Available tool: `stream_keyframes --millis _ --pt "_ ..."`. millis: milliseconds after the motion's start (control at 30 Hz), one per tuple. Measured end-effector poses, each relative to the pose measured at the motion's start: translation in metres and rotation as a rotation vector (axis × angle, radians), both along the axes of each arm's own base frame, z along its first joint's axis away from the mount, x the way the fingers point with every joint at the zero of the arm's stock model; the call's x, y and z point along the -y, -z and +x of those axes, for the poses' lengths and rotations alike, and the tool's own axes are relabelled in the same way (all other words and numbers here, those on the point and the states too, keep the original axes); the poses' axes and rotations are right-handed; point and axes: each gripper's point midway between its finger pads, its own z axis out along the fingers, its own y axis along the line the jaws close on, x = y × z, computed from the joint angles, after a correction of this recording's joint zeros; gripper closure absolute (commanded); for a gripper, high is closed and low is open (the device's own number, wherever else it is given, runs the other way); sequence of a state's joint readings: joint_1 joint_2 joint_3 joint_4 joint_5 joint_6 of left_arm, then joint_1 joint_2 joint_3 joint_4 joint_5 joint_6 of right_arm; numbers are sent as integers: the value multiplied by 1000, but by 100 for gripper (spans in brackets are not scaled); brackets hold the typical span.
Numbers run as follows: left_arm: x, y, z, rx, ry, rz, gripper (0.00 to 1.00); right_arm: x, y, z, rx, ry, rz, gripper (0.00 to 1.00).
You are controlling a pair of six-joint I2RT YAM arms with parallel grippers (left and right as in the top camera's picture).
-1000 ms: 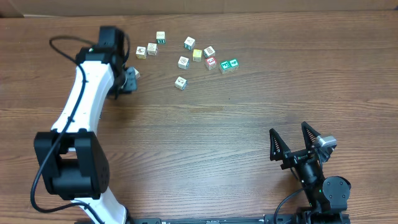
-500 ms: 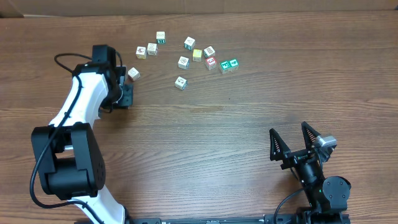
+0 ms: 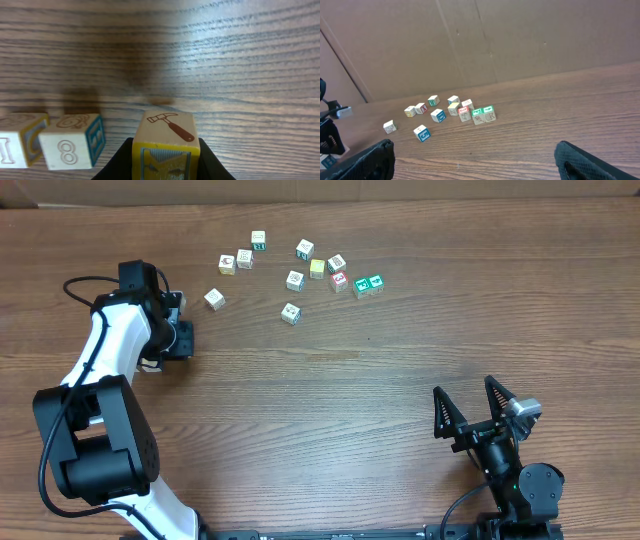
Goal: Form a horizontal line
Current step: 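Carry the yellow block left and lower it beside the '8' block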
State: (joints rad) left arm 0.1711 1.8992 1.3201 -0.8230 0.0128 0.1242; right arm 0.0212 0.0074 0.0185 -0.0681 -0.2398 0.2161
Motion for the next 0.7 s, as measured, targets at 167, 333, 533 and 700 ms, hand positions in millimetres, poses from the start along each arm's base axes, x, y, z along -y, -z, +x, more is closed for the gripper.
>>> stream_keyframes --millis 167,333,533,700 --pt "2 12 -13 -36 10 -2 86 0 0 0 0 0 0 0" --pt "-4 15 -16 -46 5 31 85 0 0 0 0 0 0 0" --pt "-11 14 -17 -50 -2 60 84 0 0 0 0 0 0 0" --pt "-21 14 -17 -47 -16 71 83 0 0 0 0 0 0 0"
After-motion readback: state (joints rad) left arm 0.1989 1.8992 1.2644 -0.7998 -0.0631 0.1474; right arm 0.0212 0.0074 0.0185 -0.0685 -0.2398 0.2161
